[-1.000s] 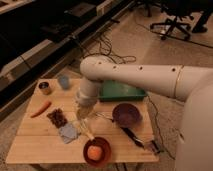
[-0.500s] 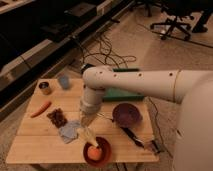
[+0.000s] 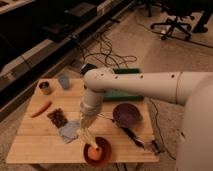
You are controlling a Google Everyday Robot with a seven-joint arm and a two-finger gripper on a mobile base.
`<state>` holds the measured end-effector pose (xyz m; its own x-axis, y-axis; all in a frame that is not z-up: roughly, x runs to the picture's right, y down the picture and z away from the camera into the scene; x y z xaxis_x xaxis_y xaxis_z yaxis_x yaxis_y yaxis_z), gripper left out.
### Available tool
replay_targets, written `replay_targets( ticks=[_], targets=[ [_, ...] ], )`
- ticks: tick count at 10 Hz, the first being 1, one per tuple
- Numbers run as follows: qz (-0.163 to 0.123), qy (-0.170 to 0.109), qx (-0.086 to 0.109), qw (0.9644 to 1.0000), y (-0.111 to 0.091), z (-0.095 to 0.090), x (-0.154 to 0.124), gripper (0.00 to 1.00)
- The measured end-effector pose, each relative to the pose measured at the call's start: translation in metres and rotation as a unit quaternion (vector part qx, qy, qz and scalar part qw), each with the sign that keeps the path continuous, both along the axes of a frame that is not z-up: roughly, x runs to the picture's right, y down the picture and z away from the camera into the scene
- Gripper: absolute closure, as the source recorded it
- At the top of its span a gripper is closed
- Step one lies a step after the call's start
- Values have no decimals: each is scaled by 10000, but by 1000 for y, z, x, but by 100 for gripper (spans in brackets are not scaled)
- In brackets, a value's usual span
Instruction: Place banana in red bowl
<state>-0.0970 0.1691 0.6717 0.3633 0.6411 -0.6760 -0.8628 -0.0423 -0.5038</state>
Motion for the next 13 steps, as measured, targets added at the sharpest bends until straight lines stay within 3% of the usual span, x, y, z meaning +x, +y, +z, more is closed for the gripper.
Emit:
replay_targets(
  ticks=[2, 5, 8, 9, 13],
  targets=[
    [213, 0, 184, 9996, 14, -13, 21, 100],
    [236, 5, 373, 9990, 23, -29, 28, 98],
    [258, 138, 272, 9992, 34, -39, 38, 71],
    [264, 256, 161, 9992, 40, -43, 41, 57],
    [226, 544, 22, 9983, 51, -52, 55, 22]
  ],
)
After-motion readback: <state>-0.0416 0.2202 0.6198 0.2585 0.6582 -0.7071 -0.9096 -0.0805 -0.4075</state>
